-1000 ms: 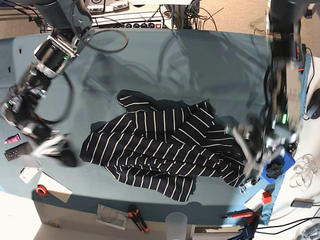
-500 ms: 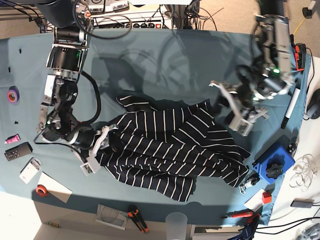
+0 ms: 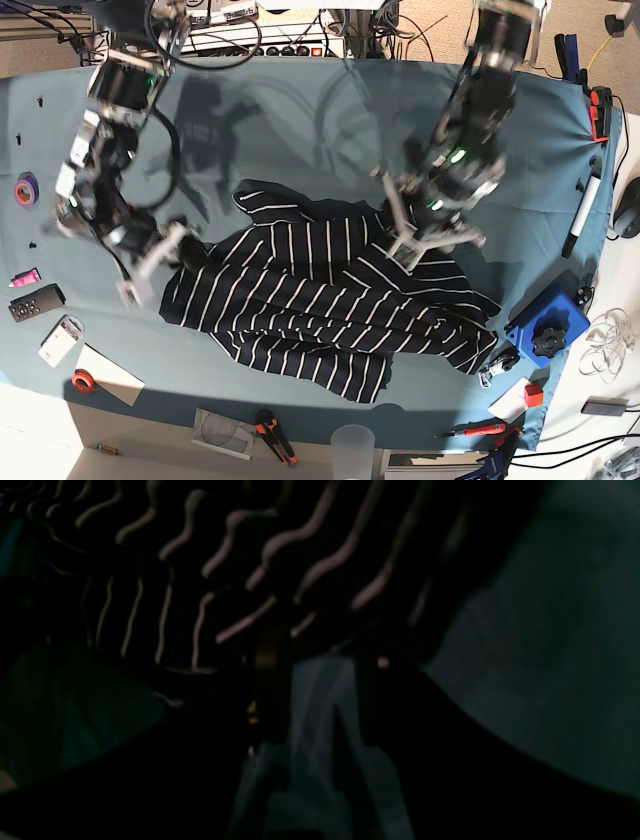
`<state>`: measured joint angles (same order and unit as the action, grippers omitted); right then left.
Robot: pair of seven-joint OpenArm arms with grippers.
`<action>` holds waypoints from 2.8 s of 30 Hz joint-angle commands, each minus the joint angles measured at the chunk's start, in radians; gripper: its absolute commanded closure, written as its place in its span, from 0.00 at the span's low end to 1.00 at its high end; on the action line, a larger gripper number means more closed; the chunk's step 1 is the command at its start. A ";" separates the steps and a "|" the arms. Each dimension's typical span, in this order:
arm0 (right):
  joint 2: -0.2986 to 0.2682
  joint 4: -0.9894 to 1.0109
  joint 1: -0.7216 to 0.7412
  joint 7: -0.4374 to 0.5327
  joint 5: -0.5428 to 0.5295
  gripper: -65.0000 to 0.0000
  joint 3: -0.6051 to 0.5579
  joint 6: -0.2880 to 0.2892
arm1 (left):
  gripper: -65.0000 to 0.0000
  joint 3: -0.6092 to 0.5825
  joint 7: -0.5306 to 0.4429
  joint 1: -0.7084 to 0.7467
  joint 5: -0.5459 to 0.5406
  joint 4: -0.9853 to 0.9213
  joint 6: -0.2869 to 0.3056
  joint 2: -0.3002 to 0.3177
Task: Layout the t-shirt on the table in an organized manner, then fold the t-shirt properly
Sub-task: 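Grasp the shirt with both grippers at opposite sides of the collar, then lift the collar with both grippers and pull it upward to straighten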
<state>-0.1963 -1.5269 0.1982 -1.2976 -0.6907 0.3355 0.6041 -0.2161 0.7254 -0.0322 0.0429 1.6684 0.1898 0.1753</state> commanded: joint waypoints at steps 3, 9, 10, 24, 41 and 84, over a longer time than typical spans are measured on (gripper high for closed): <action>-0.014 -0.018 -0.008 0.018 -0.032 0.67 0.051 0.028 | 0.56 -0.050 -0.011 -0.061 0.014 -0.069 -0.058 0.000; -0.014 -0.018 -0.038 0.016 -0.034 0.67 0.141 0.075 | 0.92 -0.089 0.077 -0.116 0.028 -0.091 -0.120 -0.001; -0.014 -0.018 -0.038 0.015 -0.035 0.67 0.154 0.080 | 1.00 -0.089 0.082 -0.121 0.024 -0.083 -0.143 -0.001; -0.014 -0.018 -0.044 -0.099 -0.393 0.67 0.194 0.094 | 1.00 -0.089 0.192 -0.153 -0.337 0.227 0.027 -0.001; -0.014 -0.018 -0.066 -0.099 -0.590 0.67 0.213 0.094 | 1.00 -0.089 0.126 -0.181 -0.690 0.243 0.272 -0.299; -0.012 -0.018 -0.201 -0.099 -0.259 0.67 -0.161 0.094 | 0.59 0.098 0.286 -0.051 -0.286 0.368 0.076 -0.072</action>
<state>-0.1970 -1.5307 -0.0166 -1.4002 -0.9409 0.1711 0.6971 -0.1177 1.0359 -0.0666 -0.2298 2.0186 0.2684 0.1055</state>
